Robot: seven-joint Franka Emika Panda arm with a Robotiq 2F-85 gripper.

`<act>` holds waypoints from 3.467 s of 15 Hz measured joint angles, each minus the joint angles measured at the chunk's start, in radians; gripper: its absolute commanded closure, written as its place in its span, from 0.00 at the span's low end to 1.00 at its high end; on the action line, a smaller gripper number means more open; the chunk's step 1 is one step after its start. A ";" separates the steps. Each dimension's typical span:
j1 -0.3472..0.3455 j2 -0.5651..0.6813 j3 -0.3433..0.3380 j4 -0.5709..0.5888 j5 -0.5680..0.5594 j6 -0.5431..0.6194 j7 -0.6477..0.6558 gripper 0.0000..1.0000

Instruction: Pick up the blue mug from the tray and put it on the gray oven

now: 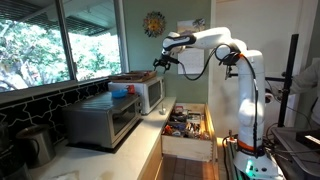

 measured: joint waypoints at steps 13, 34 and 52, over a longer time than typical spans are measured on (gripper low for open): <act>-0.012 0.240 -0.007 0.257 0.037 0.207 -0.245 0.00; -0.085 0.629 0.124 0.687 0.141 0.277 -0.388 0.66; -0.085 0.641 0.080 0.861 0.051 -0.007 -0.395 0.99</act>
